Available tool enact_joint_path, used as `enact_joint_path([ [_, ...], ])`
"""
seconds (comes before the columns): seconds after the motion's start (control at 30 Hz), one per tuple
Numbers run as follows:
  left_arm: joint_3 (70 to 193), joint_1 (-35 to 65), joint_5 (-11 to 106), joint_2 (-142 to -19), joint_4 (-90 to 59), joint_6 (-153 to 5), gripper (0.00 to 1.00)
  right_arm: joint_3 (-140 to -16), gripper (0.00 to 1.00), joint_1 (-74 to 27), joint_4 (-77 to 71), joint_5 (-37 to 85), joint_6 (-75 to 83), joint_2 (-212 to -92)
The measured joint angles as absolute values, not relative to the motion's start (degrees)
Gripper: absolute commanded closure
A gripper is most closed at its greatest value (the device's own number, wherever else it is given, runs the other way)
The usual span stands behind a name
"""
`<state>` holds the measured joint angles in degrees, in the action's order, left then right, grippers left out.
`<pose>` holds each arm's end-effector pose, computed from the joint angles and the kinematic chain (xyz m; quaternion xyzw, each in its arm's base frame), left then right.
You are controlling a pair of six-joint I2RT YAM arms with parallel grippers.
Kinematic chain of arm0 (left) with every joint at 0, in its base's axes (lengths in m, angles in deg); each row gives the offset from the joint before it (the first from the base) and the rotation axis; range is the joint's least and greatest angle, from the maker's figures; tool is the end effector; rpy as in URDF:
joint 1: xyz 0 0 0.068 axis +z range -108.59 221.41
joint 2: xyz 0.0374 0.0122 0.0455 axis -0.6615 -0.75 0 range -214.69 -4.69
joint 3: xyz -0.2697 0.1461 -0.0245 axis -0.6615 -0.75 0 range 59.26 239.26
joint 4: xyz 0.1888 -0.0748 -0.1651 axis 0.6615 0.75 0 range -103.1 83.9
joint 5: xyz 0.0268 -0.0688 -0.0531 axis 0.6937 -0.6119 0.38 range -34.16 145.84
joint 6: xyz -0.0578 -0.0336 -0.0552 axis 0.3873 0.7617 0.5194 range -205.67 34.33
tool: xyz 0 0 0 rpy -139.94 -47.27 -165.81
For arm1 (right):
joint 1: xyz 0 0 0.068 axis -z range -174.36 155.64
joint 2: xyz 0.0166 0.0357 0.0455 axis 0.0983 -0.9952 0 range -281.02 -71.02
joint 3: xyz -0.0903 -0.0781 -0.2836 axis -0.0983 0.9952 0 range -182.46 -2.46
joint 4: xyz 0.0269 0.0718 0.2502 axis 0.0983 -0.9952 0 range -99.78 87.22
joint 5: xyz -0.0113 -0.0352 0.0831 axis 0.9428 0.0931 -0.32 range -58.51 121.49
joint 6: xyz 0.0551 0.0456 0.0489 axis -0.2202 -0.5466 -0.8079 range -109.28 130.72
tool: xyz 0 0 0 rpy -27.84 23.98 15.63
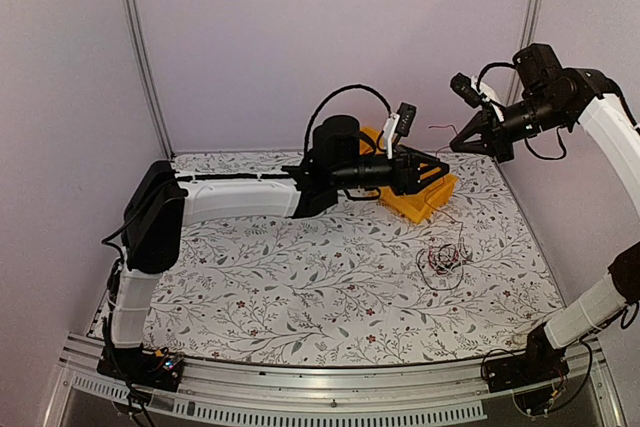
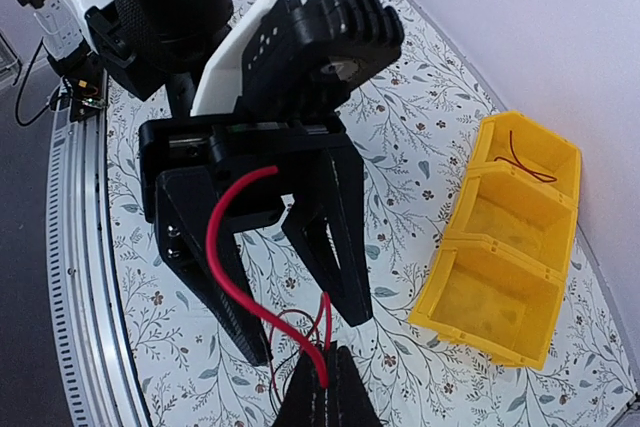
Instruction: Untangle the cables
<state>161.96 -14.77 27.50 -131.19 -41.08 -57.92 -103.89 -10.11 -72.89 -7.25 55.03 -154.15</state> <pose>0.2971 -0.5089 0.3208 0.3359 0.5959 -0.5988 0.4166 0.2573 0.1223 0.4400 -0.5401 0.7175 0.2275 0.3764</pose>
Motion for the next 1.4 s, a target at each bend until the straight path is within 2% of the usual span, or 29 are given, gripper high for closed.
enact_joint_path([
  [0.2,163.53,-13.48,26.67,-131.19,-42.70,-55.91,0.87,-103.89,0.97,-10.72,-72.71,-7.25,54.79,-154.30],
  [0.27,163.55,-13.24,26.61,-131.19,-42.68,-55.58,0.96,-103.89,0.90,-10.76,-72.54,-7.25,54.62,-154.33],
  [0.33,163.55,-13.20,26.47,-131.19,-42.55,-55.25,1.00,-103.52,0.68,-10.81,-71.88,-7.25,54.25,-154.33],
  [0.37,163.55,-13.20,26.50,-131.19,-42.48,-55.43,1.00,-102.84,0.62,-10.81,-71.33,-7.28,54.14,-154.24],
  [0.5,163.31,-13.18,27.15,-131.06,-42.31,-55.41,1.00,-91.36,0.43,-10.31,-65.24,-6.69,52.67,-151.66],
  [0.57,162.40,-13.15,28.03,-130.53,-42.35,-55.38,1.00,-82.84,0.37,-9.56,-61.85,-6.40,51.99,-149.56],
  [0.7,160.69,-12.96,29.58,-128.83,-41.89,-55.34,1.00,-67.60,0.36,-8.40,-56.34,-4.59,51.16,-144.64],
  [0.93,159.58,-12.70,31.02,-126.18,-41.91,-55.36,1.00,-59.65,0.39,-8.36,-47.79,-1.83,49.85,-142.13],
  [1.1,158.83,-12.54,31.24,-125.57,-41.89,-55.36,1.00,-58.58,0.48,-8.27,-43.31,0.29,49.26,-143.44],
  [1.13,158.75,-12.50,31.24,-125.55,-41.91,-55.36,1.00,-58.51,0.51,-8.25,-42.61,0.53,49.26,-143.84],
  [1.17,158.70,-12.45,31.26,-125.55,-41.89,-55.36,1.00,-58.45,0.59,-8.23,-41.89,0.70,49.13,-144.25],
  [1.2,158.62,-12.39,31.26,-125.55,-41.87,-55.36,1.00,-58.36,0.71,-8.23,-41.28,0.72,49.09,-144.58],
  [1.23,158.59,-12.35,31.26,-125.55,-41.85,-55.36,1.00,-58.25,0.89,-8.21,-40.69,0.66,48.91,-144.93],
  [1.27,158.51,-12.26,31.26,-125.53,-41.85,-55.36,1.00,-58.21,1.00,-8.21,-40.23,0.53,49.11,-145.30],
  [1.4,158.09,-11.93,31.87,-125.13,-41.37,-55.65,1.00,-57.92,1.00,-8.21,-38.59,-0.52,49.11,-147.09],
])
